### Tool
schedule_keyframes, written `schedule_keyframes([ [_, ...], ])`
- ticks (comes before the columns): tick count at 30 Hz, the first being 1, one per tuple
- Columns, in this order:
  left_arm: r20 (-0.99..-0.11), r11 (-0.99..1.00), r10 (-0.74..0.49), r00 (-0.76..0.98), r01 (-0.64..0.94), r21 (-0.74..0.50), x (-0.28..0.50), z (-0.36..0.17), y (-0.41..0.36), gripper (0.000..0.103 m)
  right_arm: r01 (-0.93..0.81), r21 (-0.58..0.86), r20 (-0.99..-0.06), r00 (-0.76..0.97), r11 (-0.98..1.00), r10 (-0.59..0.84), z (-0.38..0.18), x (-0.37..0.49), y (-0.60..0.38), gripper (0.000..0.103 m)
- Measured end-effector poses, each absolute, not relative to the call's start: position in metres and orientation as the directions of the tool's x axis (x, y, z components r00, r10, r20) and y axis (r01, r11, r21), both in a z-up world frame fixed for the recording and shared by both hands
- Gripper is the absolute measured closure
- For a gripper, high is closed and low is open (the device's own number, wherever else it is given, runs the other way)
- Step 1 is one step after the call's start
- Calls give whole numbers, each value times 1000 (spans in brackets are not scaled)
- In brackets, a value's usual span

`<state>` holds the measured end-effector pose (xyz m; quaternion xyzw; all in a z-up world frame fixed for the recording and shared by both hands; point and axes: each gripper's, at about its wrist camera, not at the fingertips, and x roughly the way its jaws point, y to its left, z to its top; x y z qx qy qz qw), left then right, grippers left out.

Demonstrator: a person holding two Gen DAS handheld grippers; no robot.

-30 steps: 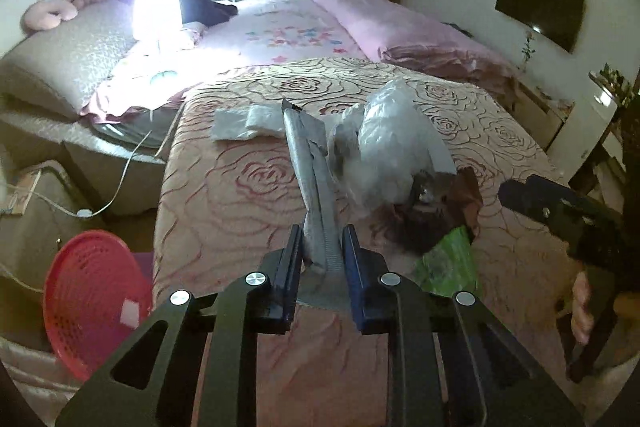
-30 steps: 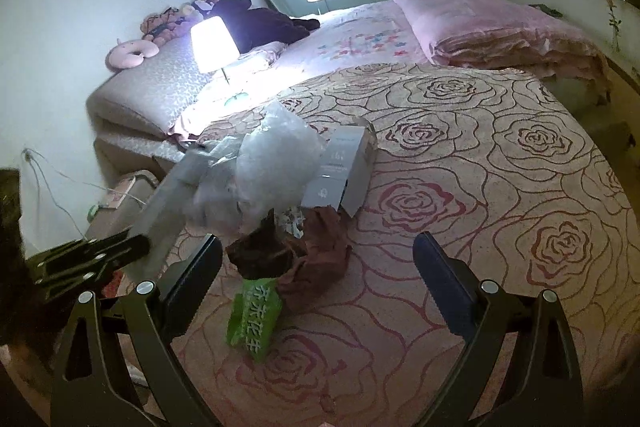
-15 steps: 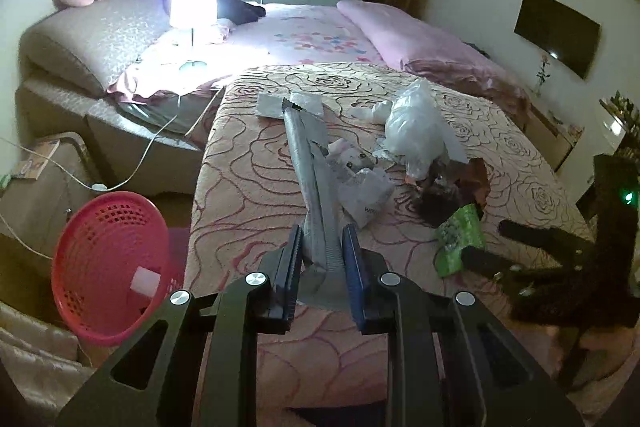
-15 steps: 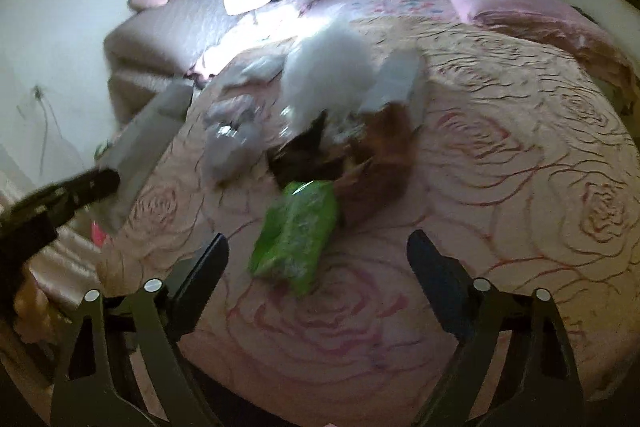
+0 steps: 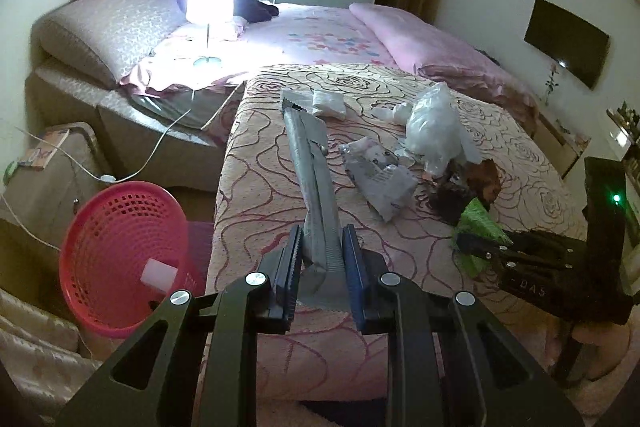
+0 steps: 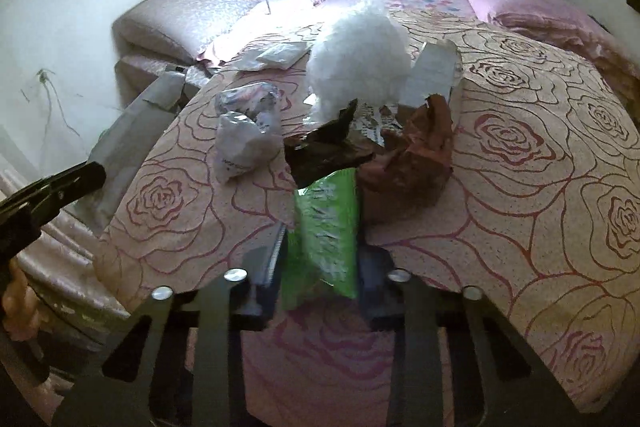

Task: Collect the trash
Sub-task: 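Grasp the green snack packet with the right tool, then carry the paper strip and green packet to the basket and open both tools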

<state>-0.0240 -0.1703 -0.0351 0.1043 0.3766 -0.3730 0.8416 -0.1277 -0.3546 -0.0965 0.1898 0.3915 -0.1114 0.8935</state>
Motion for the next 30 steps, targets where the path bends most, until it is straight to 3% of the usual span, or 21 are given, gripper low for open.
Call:
schedule_keyframes([
  [5, -706, 709, -549, 448, 696, -110, -24, -32, -165, 83, 290, 253, -717, 697, 923, -22, -85, -132, -342, 81],
  [18, -677, 754, -533, 508, 648, -108, -15, -13, -132, 83, 200, 223, -663, 749, 954, -1, -45, -111, -325, 81],
  [30, -652, 872, -433, 622, 473, -128, 30, -6, -67, 83, 103, 191, -666, 744, 976, 51, -28, -47, -284, 81],
])
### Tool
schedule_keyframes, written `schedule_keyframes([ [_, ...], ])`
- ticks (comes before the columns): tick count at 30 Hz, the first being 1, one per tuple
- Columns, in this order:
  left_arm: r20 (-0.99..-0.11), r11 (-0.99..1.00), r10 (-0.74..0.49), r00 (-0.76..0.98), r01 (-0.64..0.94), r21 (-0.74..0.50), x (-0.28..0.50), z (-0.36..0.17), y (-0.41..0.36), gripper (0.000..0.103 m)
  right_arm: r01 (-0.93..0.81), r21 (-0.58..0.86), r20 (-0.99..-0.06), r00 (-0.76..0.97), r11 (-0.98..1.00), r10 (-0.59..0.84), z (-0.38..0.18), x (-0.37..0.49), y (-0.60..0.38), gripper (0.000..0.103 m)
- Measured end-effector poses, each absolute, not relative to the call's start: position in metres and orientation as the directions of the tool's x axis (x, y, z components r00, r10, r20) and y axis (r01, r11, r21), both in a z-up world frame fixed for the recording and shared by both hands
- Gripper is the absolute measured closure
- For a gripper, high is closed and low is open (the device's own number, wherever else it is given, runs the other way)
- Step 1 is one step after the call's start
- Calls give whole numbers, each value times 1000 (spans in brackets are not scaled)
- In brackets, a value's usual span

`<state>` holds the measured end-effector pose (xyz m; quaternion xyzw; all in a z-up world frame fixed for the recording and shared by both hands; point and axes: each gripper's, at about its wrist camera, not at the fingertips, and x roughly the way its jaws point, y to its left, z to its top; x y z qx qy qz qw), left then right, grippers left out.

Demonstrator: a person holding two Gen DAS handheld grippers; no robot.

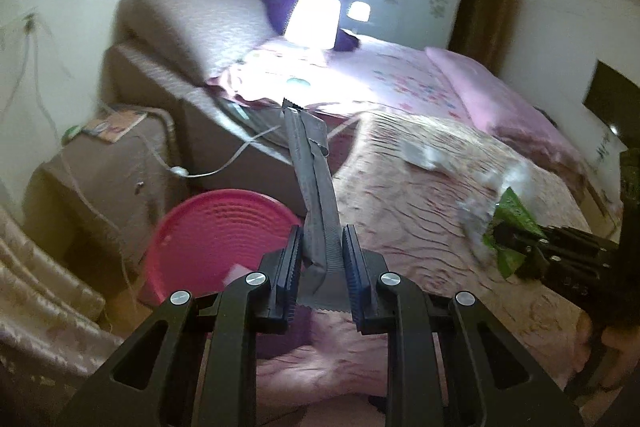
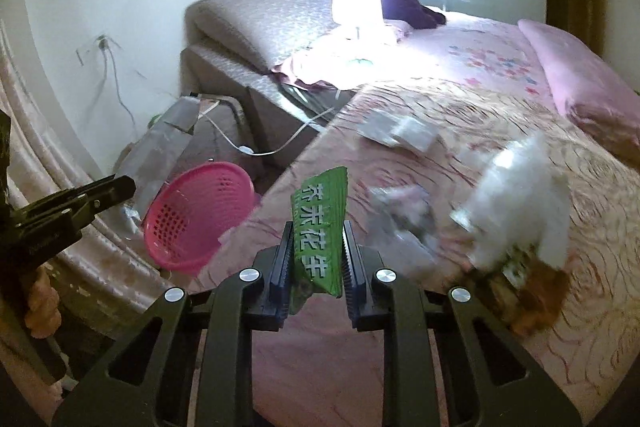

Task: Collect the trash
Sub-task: 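Carry the paper strip and green packet to the basket and open both tools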

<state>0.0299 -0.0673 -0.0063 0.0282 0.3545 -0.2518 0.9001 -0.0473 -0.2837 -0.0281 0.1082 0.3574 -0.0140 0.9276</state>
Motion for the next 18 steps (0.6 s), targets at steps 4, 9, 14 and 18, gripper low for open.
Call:
schedule_keyframes([
  [4, -661, 899, -393, 639, 417, -131, 44, -13, -49, 83, 67, 188, -664, 744, 980, 77, -23, -20, -265, 81],
  [9, -683, 918, -357, 637, 377, -127, 59, -26, -37, 83, 15, 212, -690, 710, 977, 139, -30, 15, -242, 81],
  [14, -714, 932, -325, 621, 337, -131, 74, -46, -25, 83, -42, 230, -724, 660, 972, 200, -44, 51, -214, 81],
  [18, -730, 938, -316, 606, 315, -144, 82, -60, -19, 83, -63, 249, -753, 615, 967, 234, -58, 77, -195, 81],
])
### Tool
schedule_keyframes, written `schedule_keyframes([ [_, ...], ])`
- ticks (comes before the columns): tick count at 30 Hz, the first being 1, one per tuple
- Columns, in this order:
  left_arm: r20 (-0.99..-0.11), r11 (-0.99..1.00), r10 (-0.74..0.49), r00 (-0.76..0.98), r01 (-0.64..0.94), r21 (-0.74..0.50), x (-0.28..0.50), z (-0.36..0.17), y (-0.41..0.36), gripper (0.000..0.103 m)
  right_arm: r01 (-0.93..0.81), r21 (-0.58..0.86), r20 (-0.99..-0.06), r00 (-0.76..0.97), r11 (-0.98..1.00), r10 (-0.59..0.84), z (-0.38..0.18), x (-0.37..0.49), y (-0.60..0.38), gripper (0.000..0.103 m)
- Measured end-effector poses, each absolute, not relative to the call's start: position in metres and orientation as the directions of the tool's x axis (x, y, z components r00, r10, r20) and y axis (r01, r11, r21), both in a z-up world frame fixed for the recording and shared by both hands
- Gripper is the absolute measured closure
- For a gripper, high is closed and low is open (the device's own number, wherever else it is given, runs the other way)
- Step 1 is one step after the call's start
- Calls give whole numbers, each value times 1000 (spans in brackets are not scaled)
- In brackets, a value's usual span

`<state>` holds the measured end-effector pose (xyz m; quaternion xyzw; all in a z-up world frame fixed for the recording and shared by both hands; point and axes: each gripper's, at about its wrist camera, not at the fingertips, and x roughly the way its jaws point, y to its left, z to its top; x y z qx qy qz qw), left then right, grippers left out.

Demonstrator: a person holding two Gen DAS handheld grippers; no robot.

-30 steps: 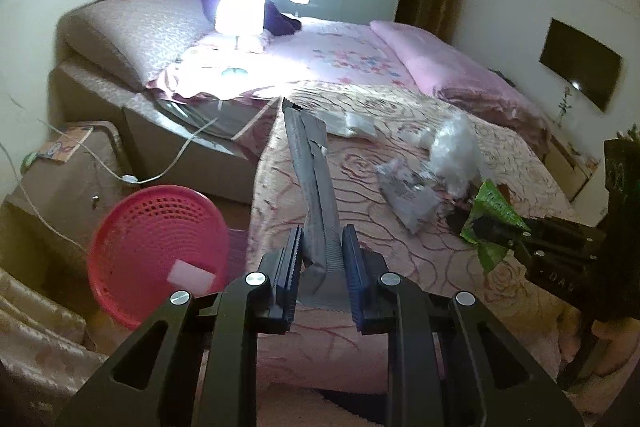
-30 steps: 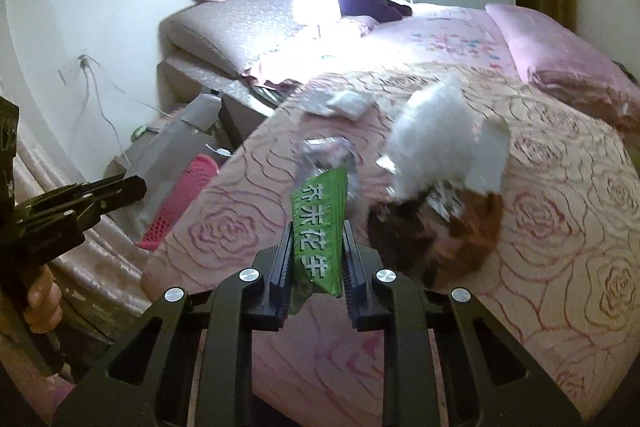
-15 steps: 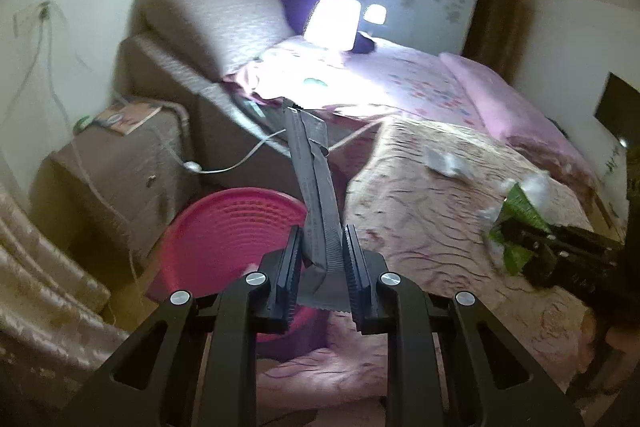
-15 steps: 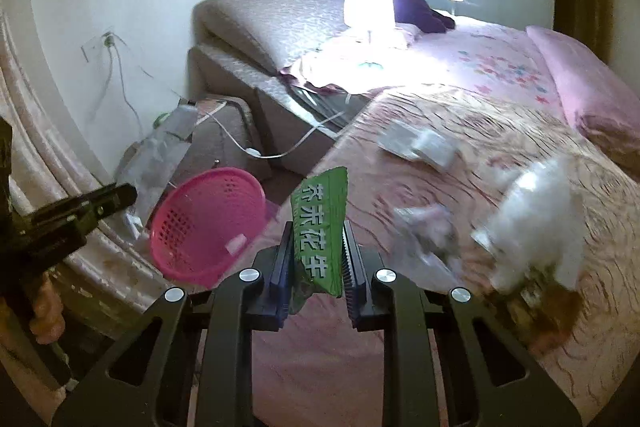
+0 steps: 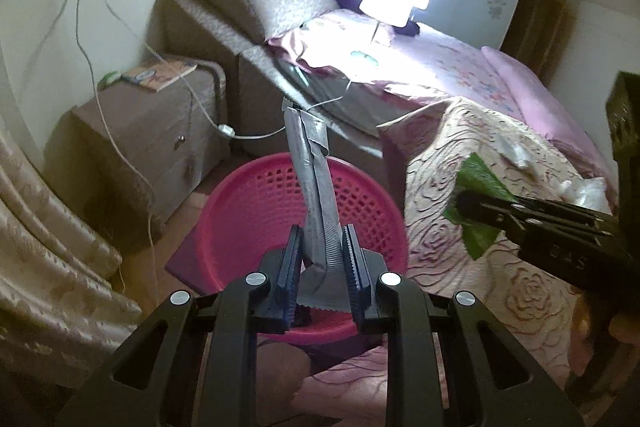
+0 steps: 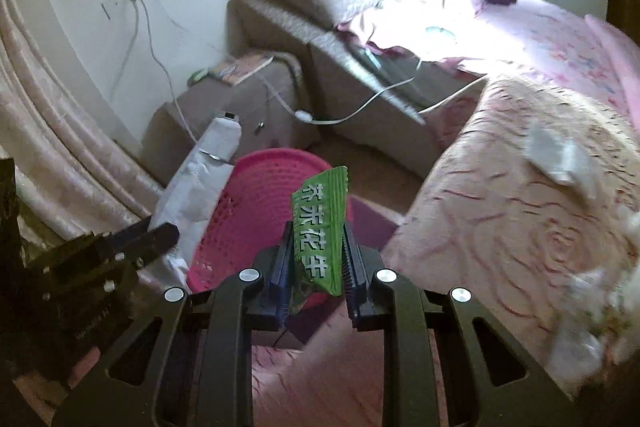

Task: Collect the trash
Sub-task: 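Carry the paper strip and green packet to the basket and open both tools, then move both open tools back over the trash on the bed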

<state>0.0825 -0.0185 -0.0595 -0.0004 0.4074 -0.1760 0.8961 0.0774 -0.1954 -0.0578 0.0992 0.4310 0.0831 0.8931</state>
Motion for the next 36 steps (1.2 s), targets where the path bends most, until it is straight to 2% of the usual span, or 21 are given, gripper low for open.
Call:
schedule_keyframes([
  [9, -773, 950, -292, 563, 262, -168, 101, -88, -4, 83, -68, 276, -801, 536, 959, 269, -86, 116, -170, 79],
  [14, -778, 950, -291, 556, 261, -169, 104, -91, -3, 82, -47, 289, -813, 516, 956, 271, -95, 121, -168, 56],
  [16, -781, 951, -290, 554, 258, -170, 105, -91, -2, 78, -42, 292, -812, 518, 956, 271, -95, 120, -169, 52],
  [18, -779, 954, -281, 561, 250, -164, 105, -91, -1, 64, -40, 291, -810, 522, 956, 269, -95, 119, -171, 50],
  [19, -775, 958, -270, 571, 243, -155, 104, -90, 0, 54, -37, 291, -808, 525, 956, 266, -94, 118, -172, 50],
  [21, -765, 961, -258, 589, 233, -145, 103, -86, 3, 45, -33, 291, -804, 533, 956, 263, -92, 116, -174, 48],
  [28, -743, 968, -245, 623, 200, -151, 101, -74, 9, 35, -14, 287, -769, 593, 958, 239, -74, 92, -188, 39],
  [31, -730, 967, -252, 635, 198, -161, 98, -67, 9, 34, 17, 291, -749, 626, 956, 217, -66, 76, -199, 33],
  [36, -715, 957, -283, 640, 237, -167, 89, -57, -4, 33, 54, 293, -720, 670, 955, 182, -53, 39, -222, 30],
])
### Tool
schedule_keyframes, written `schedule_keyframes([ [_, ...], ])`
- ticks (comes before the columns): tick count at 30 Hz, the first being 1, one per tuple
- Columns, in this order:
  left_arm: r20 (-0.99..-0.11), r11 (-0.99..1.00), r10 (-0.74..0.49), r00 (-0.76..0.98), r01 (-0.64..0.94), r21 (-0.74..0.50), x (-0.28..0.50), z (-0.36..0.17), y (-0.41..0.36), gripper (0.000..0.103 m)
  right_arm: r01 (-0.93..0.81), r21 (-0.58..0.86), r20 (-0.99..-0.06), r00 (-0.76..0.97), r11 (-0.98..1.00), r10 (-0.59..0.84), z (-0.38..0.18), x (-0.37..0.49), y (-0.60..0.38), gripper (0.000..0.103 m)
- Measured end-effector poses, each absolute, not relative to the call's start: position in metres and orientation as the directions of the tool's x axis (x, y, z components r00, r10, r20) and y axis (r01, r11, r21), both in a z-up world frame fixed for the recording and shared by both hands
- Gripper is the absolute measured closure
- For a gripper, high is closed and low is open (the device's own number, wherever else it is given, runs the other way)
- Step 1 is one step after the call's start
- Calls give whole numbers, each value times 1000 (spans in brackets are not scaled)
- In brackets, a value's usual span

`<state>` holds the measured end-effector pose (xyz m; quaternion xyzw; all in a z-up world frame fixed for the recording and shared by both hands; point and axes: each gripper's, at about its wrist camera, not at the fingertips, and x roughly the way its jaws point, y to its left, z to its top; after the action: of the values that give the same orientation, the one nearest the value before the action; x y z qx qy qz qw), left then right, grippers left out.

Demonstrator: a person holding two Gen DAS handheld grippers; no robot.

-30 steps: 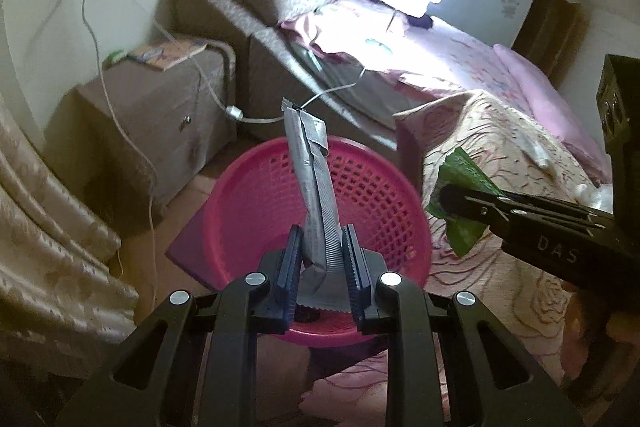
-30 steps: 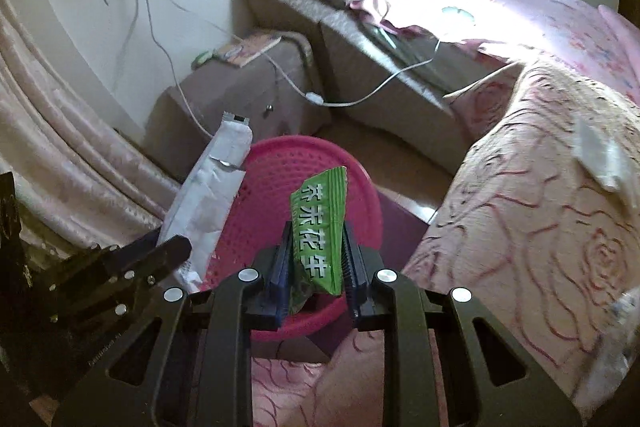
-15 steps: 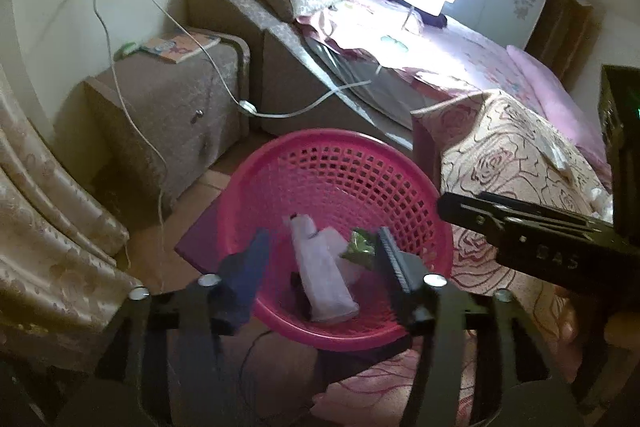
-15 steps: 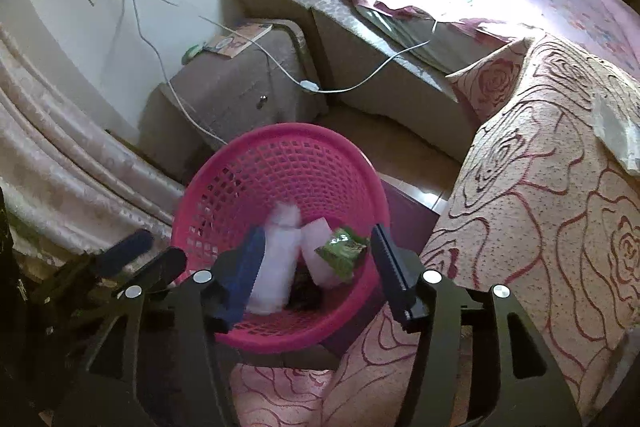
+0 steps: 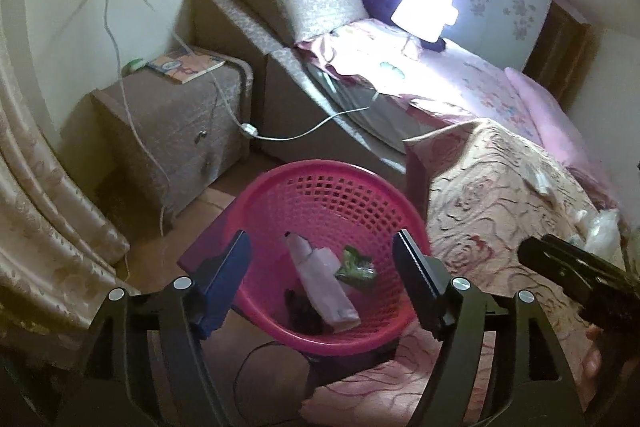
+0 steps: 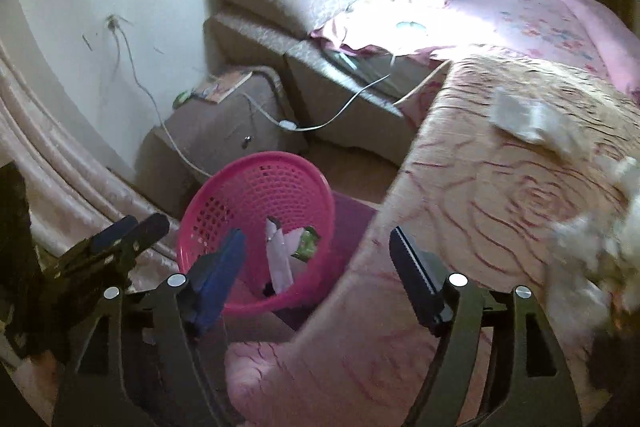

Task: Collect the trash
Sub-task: 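Move both open tools back over the trash on the bed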

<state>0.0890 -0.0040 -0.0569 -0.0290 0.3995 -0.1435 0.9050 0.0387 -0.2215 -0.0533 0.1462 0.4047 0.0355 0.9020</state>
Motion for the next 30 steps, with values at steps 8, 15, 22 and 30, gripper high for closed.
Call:
schedule_keyframes([
  [8, -697, 924, -353, 624, 351, -154, 64, -44, -42, 32, 106, 245, -693, 715, 964, 98, -43, -25, -257, 26],
  [15, -704, 883, -406, 582, 448, -140, 39, -44, -84, 31, 231, 190, -668, 743, 954, -47, -42, -85, -308, 22],
  [22, -725, 833, -442, 528, 542, -113, 19, -50, -126, 31, 348, 186, -661, 737, 919, -145, -48, -125, -350, 22],
  [30, -734, 786, -496, 465, 599, -151, 17, -50, -171, 31, 400, 206, -652, 737, 893, -179, -52, -138, -372, 22],
])
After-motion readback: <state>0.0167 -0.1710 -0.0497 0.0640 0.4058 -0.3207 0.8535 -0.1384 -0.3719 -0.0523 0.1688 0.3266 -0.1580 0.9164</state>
